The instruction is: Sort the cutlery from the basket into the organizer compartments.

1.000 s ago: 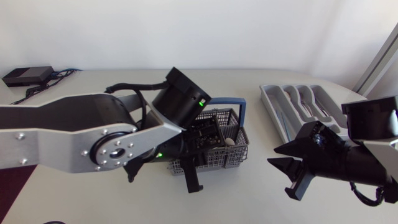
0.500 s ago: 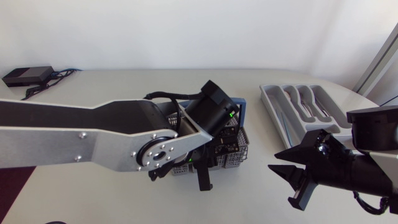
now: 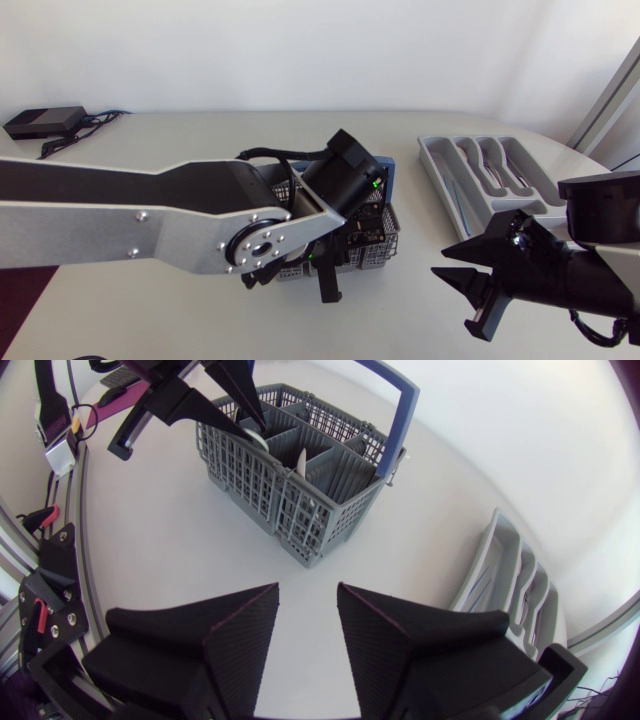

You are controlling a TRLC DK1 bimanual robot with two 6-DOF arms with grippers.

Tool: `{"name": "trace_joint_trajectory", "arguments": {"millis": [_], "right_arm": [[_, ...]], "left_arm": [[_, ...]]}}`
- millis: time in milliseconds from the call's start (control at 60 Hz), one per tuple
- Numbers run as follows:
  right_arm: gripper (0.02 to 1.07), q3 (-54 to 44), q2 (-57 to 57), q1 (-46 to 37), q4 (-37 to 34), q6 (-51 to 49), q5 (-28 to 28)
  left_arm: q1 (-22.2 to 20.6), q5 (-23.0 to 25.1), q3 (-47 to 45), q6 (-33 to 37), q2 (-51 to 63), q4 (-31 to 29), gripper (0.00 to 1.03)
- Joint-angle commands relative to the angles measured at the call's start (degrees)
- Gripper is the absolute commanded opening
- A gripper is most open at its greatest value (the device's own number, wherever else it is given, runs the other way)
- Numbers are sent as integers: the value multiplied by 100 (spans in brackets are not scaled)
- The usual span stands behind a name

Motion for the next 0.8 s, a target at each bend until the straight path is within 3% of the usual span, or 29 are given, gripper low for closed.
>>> {"name": "trace_joint_trajectory", "arguments": {"millis": [0,617,783], "right_arm": [[47,-136,-35,40,-68,-105,-44],[47,-136,-35,40,-68,-105,-44],[47,-145,-35,40,-68,-114,-35]], "left_arm": [[-16,-49,208,137,20,24,23],[-7,-58,296,234,442,24,20],[-33,-58,279,260,468,50,9]]}}
